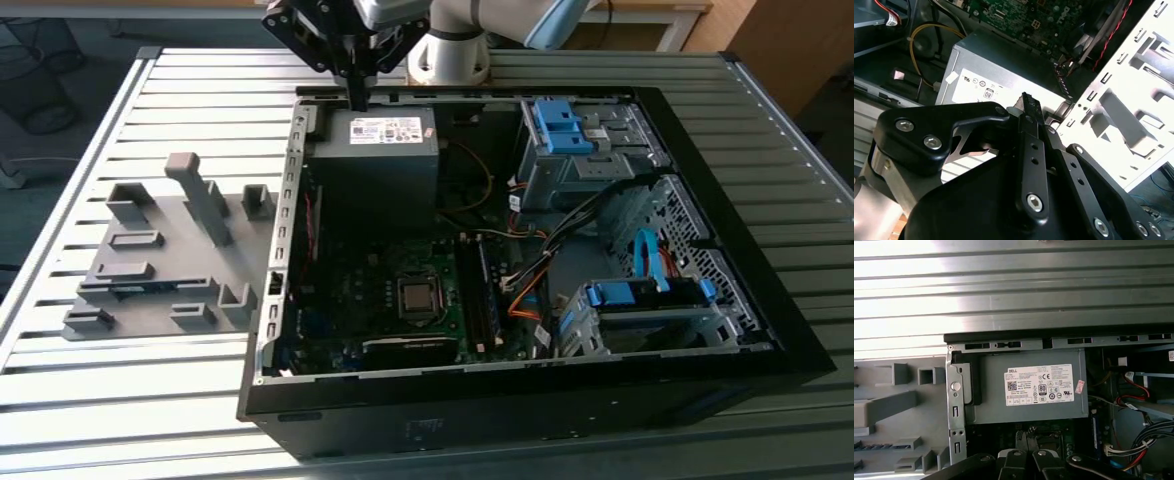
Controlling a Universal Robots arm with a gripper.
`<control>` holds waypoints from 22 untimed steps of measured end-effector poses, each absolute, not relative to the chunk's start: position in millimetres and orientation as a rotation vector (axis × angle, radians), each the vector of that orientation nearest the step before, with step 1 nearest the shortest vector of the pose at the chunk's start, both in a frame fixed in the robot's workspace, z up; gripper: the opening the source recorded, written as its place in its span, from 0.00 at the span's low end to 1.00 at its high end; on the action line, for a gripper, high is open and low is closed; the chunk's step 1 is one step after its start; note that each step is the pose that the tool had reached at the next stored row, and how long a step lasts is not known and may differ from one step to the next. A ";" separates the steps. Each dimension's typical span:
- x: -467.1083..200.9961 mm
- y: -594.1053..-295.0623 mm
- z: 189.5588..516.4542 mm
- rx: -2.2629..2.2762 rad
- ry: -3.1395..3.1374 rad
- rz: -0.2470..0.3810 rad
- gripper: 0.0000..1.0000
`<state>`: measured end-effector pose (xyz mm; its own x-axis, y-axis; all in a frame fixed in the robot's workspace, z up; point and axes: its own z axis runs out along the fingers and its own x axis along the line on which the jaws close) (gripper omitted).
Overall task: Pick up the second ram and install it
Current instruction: 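Reach for the second ram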
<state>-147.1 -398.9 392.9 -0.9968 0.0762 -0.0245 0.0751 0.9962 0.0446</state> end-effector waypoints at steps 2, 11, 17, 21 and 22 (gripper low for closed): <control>-147.7 -398.9 392.9 0.118 3.112 0.068 0.11; -149.9 -398.9 392.9 0.118 3.113 0.068 0.11; -151.7 -398.9 392.8 0.118 3.112 0.068 0.11; -152.9 -398.9 392.8 0.118 3.112 0.068 0.11; -153.2 -398.9 392.8 0.118 3.112 0.068 0.11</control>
